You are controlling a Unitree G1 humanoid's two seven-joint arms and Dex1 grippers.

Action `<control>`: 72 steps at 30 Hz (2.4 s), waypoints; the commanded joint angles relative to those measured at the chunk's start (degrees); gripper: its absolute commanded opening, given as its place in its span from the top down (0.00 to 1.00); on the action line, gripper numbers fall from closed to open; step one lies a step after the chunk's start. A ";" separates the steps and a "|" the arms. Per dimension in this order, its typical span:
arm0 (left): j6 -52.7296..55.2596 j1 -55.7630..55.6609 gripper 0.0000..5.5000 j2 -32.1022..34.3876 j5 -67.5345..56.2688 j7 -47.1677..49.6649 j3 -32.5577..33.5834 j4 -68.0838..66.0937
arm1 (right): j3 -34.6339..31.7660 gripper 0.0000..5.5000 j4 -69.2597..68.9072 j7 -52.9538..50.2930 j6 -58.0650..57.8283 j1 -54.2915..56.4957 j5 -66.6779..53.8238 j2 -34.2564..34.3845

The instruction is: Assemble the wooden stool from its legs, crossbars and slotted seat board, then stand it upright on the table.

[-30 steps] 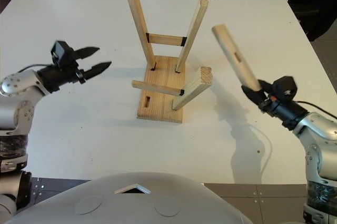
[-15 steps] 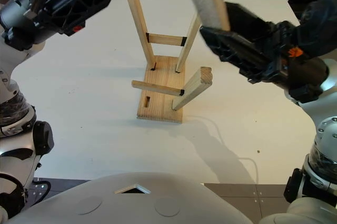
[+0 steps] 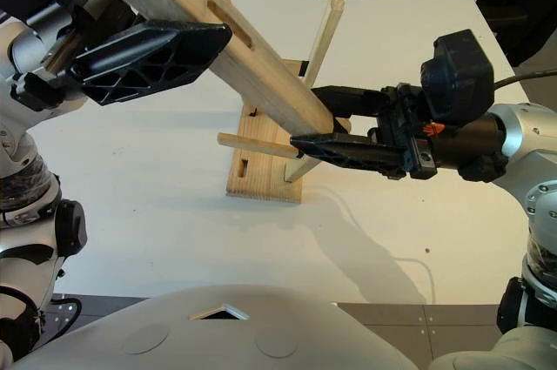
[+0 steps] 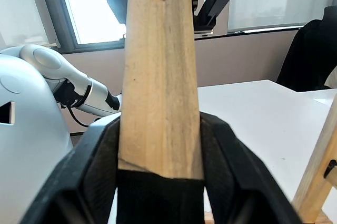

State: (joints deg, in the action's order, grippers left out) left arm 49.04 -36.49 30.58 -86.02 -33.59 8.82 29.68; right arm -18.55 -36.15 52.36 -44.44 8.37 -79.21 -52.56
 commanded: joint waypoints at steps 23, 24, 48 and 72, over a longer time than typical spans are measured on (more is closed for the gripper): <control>-1.34 4.79 0.63 7.28 3.13 -11.79 0.19 2.39 | -5.00 0.49 0.45 8.81 1.74 -4.67 6.58 -2.54; -1.29 4.76 0.63 8.27 1.56 -12.25 1.77 2.18 | -6.38 0.49 1.65 8.45 1.52 -4.26 3.99 -2.00; -25.73 19.46 0.63 20.81 40.57 -41.99 0.44 -22.64 | -11.67 0.49 13.75 10.26 7.26 -14.20 16.24 2.24; -39.50 27.86 0.63 10.08 54.59 -45.30 -9.47 -20.38 | -8.22 0.49 16.77 12.52 6.16 -8.46 16.45 2.83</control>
State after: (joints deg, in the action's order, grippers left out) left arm 12.42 -9.87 39.91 -36.83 -77.52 2.20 10.32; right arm -26.97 -19.04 64.98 -37.72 -1.09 -62.64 -49.56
